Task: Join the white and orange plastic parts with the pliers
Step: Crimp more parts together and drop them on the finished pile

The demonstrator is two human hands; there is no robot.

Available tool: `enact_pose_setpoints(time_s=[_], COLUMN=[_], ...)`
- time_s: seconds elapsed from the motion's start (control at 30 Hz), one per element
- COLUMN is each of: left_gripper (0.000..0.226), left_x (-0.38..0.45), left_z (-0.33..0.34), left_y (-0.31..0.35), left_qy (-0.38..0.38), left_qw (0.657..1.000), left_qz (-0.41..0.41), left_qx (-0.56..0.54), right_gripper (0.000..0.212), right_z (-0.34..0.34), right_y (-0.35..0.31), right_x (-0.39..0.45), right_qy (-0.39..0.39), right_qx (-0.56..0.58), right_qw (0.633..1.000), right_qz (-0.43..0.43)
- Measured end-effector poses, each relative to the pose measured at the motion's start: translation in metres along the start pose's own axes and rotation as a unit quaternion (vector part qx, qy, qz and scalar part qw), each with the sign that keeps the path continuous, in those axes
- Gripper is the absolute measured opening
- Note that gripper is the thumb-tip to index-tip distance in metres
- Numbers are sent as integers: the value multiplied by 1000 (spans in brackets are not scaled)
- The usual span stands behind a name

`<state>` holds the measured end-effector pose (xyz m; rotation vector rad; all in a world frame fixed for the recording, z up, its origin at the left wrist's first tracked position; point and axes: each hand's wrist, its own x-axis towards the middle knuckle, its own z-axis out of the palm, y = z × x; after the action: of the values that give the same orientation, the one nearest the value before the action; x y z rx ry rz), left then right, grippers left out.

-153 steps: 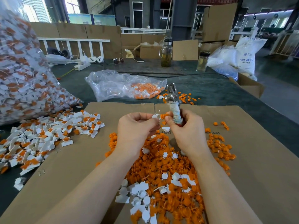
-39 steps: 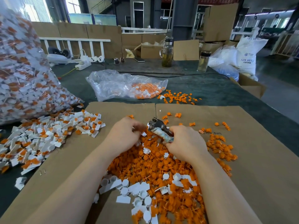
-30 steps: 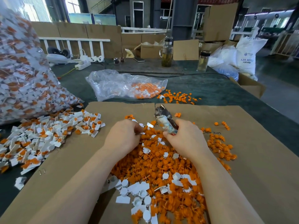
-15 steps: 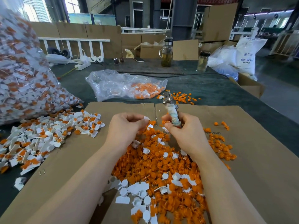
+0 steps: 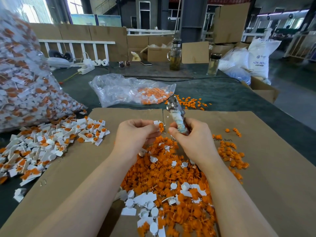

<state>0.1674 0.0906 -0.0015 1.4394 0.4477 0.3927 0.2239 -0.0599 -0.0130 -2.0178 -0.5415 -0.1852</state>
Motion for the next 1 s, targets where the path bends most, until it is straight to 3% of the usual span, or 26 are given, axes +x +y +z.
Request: enact_pose_setpoints(time_s=[0.13, 0.53, 1.0], left_gripper=[6, 8, 17], left_x=[-5, -12, -12], left_z=[4, 14, 17], left_y=[0, -1, -4], left_qy=[-3, 31, 65], left_qw=[1000, 984, 966], left_qz=[17, 140, 171], left_qx=[0, 109, 183], right_gripper=[20, 13, 8], right_z=[4, 6, 3], right_y=[-4, -4, -4], right_x=[-1, -1, 0], right_qy=[1, 61, 32], right_qx=[-12, -21, -43], right_qw=[1000, 998, 998], right_qz=[-12, -21, -32])
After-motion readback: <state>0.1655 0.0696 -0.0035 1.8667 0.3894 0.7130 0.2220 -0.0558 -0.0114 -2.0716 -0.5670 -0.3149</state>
